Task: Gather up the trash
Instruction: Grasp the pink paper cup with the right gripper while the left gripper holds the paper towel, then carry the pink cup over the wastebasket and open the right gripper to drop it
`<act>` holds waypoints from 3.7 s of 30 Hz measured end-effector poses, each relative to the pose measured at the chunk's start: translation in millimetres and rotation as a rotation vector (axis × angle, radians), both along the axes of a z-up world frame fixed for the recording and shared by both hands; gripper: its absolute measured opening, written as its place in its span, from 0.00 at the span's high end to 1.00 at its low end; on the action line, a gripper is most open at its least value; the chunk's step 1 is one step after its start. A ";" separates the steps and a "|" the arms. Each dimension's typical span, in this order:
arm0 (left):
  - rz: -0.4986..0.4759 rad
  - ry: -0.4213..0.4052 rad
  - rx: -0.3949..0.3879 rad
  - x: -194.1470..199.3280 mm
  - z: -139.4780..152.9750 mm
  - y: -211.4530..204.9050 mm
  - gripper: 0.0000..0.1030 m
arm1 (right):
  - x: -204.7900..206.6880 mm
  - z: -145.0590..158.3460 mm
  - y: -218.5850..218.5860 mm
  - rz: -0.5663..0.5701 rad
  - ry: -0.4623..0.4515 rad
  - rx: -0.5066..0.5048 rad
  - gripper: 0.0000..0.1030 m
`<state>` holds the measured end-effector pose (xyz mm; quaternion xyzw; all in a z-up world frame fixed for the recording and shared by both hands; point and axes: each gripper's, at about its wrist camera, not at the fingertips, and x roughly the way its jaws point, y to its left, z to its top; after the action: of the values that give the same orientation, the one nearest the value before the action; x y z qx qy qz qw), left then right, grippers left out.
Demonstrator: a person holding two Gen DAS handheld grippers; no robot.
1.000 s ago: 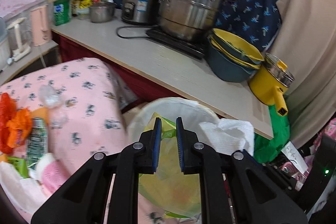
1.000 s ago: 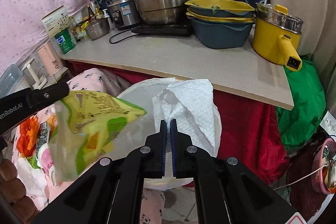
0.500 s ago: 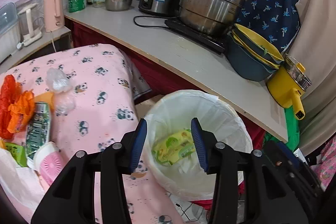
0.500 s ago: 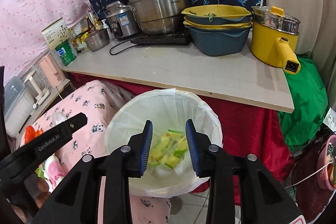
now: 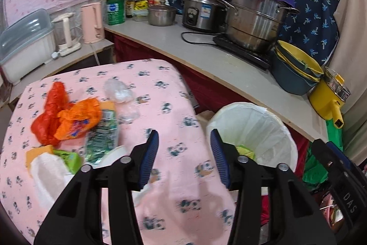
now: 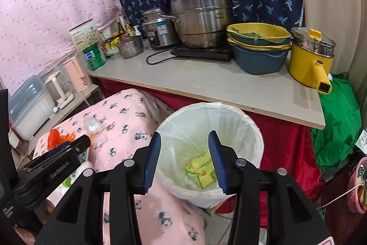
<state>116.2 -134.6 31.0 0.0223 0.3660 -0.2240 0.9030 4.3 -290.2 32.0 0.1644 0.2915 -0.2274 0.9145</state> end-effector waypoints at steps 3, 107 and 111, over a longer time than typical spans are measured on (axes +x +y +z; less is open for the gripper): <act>0.052 -0.009 0.010 -2.3 2.3 34.8 0.44 | 1.8 4.0 22.0 0.036 -0.002 -0.006 0.54; -0.280 0.126 -0.037 -47.3 -12.6 -57.2 0.96 | -46.9 -31.5 -43.7 -0.140 -0.009 0.047 0.59; -0.322 0.134 -0.019 -43.5 -20.8 -85.5 0.96 | -51.4 -39.6 -63.3 -0.174 0.000 0.057 0.59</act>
<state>72.7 -220.0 10.2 0.0570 0.4151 -0.3700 0.8292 -47.1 -353.5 -7.5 0.2152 0.2824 -0.2977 0.8862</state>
